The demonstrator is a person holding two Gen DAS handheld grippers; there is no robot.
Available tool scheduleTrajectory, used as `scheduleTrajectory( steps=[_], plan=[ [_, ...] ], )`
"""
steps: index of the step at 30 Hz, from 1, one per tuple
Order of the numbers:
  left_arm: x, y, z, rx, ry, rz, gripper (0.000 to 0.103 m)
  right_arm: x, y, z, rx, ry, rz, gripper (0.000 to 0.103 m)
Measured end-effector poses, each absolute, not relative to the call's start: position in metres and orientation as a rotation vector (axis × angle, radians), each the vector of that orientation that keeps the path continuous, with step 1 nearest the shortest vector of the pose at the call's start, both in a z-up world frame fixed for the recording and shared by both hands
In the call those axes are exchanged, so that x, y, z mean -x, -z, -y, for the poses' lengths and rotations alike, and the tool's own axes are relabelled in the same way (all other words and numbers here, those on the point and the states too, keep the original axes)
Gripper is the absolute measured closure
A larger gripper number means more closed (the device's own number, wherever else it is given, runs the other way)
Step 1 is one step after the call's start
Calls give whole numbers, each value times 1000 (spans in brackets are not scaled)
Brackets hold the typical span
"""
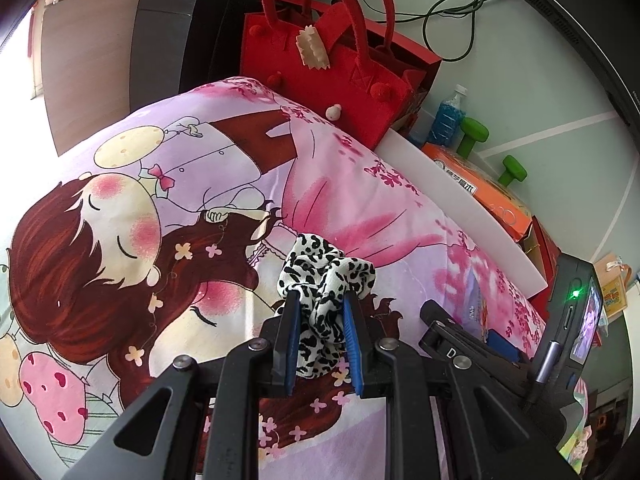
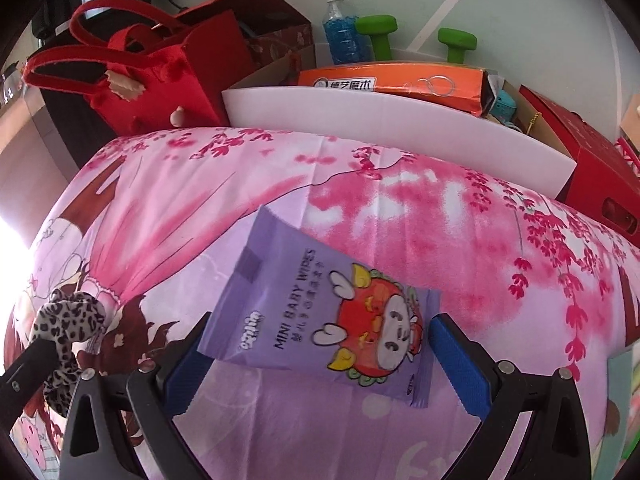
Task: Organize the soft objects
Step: 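Grasp the purple baby-wipes packet with the right gripper while the left gripper holds the scrunchie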
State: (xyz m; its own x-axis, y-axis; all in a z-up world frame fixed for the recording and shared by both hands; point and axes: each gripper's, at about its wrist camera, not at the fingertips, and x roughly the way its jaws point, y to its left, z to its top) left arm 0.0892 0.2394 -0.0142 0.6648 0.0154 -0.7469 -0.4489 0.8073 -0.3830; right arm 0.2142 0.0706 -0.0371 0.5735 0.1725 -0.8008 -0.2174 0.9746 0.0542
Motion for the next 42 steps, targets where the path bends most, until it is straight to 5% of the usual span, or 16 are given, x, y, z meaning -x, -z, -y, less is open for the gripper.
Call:
scheduleTrajectory(
  steps=[5, 33, 42],
  plan=[
    [-91, 14, -238, 581, -270, -814, 82, -215, 36, -63, 10, -212, -931, 4],
    [-94, 13, -233, 545, -248, -829, 81, -205, 26, -44, 19, -142, -869, 84],
    [-93, 5, -224, 522, -231, -820, 81, -189, 13, -27, -3, -134, -827, 93]
  ],
)
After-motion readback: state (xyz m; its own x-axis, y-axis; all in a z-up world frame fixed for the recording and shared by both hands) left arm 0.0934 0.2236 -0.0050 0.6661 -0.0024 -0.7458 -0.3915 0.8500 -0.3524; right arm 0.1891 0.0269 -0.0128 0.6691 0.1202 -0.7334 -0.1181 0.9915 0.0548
